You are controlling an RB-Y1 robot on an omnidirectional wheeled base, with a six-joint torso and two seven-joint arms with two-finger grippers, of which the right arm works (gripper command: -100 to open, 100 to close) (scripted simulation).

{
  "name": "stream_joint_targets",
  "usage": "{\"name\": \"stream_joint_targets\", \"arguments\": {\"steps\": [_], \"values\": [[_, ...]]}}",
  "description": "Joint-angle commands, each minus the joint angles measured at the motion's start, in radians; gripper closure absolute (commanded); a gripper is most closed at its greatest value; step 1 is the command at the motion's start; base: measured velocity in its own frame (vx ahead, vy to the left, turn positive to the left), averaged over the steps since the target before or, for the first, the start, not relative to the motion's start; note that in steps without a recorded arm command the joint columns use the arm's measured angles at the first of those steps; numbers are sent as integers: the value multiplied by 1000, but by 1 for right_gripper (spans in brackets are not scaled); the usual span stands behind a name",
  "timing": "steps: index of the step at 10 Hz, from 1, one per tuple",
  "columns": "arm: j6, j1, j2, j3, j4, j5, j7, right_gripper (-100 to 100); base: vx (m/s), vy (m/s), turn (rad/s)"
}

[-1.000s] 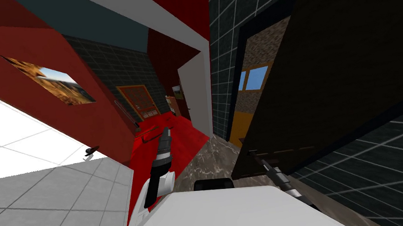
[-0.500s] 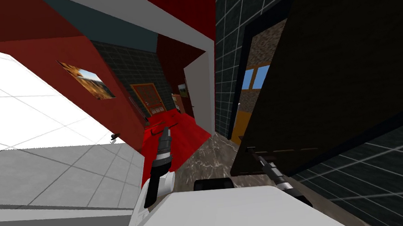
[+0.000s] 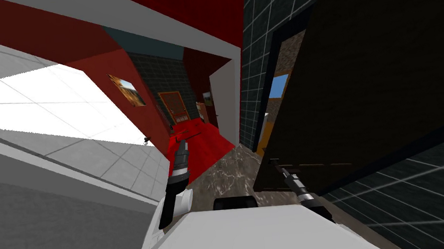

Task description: Pull the door open

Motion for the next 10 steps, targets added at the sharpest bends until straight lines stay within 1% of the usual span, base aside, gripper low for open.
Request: {"name": "stream_joint_targets", "arguments": {"steps": [1, 3, 5, 6, 7, 8, 10], "values": [[28, -17, 9, 0, -2, -16, 18, 100, -237, -83, 241], [48, -25, 13, 0, -11, -26, 29, 100, -142, -48, 101], [85, -40, 23, 0, -28, -45, 49, 100, -169, -60, 157], [85, -40, 23, 0, -28, -45, 49, 100, -141, -60, 105], [112, -51, 29, -1, -39, -58, 64, 100, -155, -44, 168], [120, -54, 31, -1, -43, -63, 68, 100, -170, -45, 137], [150, -67, 39, -1, -56, -78, 84, 100, -199, -70, 154]]}}
